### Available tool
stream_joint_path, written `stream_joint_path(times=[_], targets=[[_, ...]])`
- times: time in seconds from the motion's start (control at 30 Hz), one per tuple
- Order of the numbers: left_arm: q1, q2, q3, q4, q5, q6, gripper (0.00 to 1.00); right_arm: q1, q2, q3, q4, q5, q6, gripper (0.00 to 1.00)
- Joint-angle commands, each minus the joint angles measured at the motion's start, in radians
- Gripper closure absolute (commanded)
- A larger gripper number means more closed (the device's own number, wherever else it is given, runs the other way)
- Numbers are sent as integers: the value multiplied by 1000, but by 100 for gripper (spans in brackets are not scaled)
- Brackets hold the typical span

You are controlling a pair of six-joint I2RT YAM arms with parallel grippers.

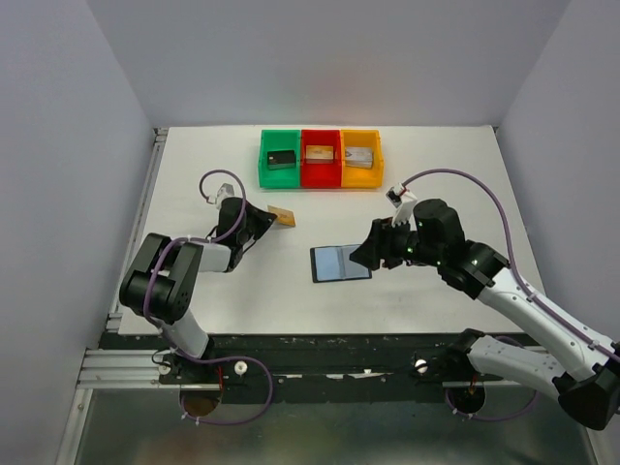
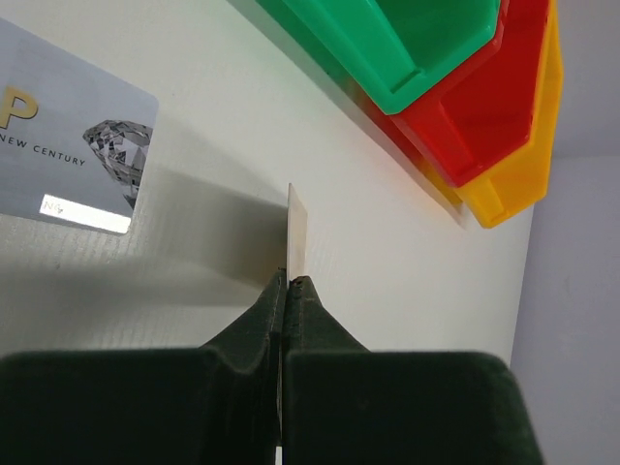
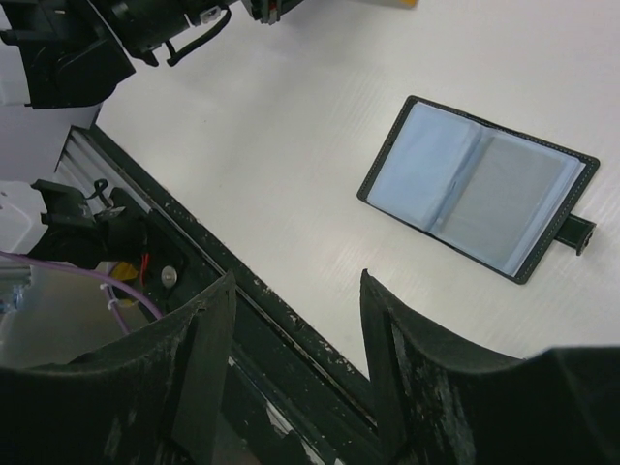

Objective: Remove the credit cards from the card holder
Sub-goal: Place the credit card at the center of the board.

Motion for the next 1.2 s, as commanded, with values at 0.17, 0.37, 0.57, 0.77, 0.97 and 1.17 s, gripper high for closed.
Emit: stream_joint_path(times=[0.17,0.37,0.57,0.77,0.97,1.17], targets=[[6,75,18,83,-2,-21,100,2,56,-4,34,-42,-7,39],[6,96,26,90,-8,-24,97,2,73,5,31,-45,-21,39],[6,101,23,95,-11,-23,82,2,85,13,19,-34,-36,38],[14,84,20,72,-5,-1,65,2,96,30,6,-20,-47,38],[39,70,34,26,24,31,53,2,110,36,0,-19,-53,38],[45,60,70,-67,44,78,49,2,127,34,-6,-11,-53,38]])
